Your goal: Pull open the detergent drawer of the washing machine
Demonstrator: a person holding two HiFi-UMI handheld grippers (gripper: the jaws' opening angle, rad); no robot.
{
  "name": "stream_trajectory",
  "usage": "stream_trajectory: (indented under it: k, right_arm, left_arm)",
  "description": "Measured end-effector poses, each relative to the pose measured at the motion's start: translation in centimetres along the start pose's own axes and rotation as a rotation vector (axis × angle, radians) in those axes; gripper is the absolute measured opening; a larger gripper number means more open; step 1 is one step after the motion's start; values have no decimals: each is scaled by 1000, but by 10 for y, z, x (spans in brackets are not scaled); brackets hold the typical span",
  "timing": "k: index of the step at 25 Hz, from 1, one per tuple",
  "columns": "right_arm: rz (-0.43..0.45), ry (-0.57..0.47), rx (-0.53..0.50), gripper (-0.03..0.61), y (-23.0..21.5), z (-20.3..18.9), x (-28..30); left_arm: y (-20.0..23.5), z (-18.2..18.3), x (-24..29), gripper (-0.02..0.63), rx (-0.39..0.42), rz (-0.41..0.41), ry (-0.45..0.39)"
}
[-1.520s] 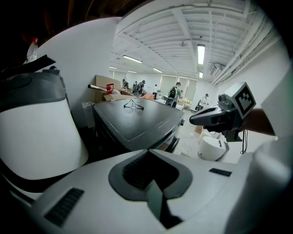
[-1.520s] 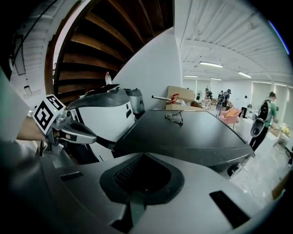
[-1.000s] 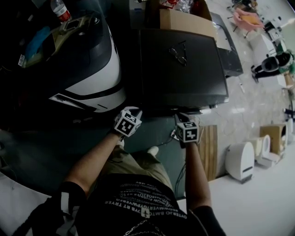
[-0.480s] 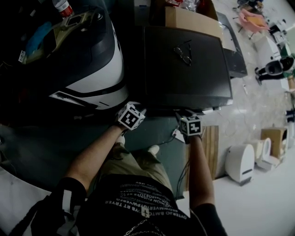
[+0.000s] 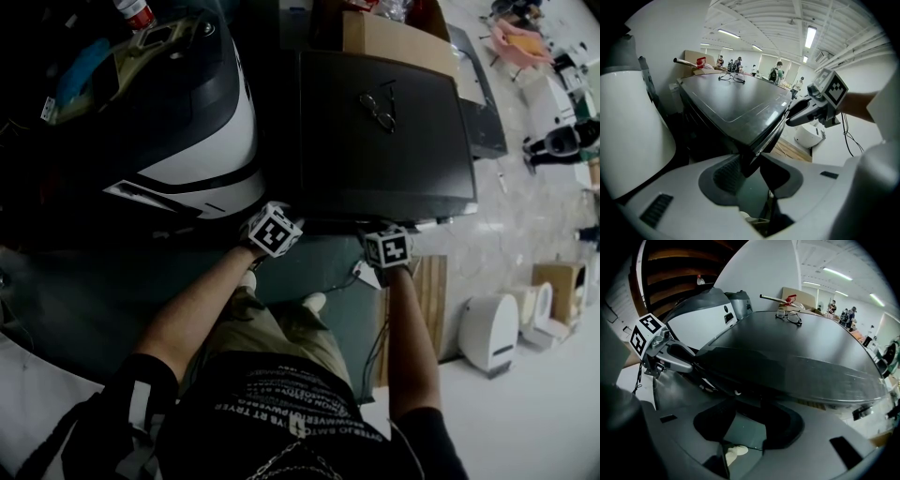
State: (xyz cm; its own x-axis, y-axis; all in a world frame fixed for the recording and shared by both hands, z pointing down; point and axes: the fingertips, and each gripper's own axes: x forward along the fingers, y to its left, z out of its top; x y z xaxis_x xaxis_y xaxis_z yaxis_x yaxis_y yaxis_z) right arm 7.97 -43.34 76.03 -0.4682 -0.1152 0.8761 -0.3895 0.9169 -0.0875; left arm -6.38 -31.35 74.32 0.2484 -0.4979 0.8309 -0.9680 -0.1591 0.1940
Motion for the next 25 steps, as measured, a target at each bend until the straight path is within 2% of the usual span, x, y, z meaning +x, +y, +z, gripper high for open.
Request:
stream_trajectory:
  k: [6, 9, 19, 25]
  right_arm:
    - [-19, 29, 36, 150, -1, -5, -4]
    - [-17, 19, 26, 150, 0, -8, -3]
    - [-4, 16, 20, 149, 7, -28, -14]
    - [31, 23, 33, 149, 21, -43, -24]
  left_arm:
    - [-2, -1, -5, 115, 31, 6, 20]
    - [-15, -6, -2, 97, 47, -35, 47]
    - [-32, -22, -1, 97, 96, -38, 102]
    - [-55, -44, 5, 97, 74, -83, 145]
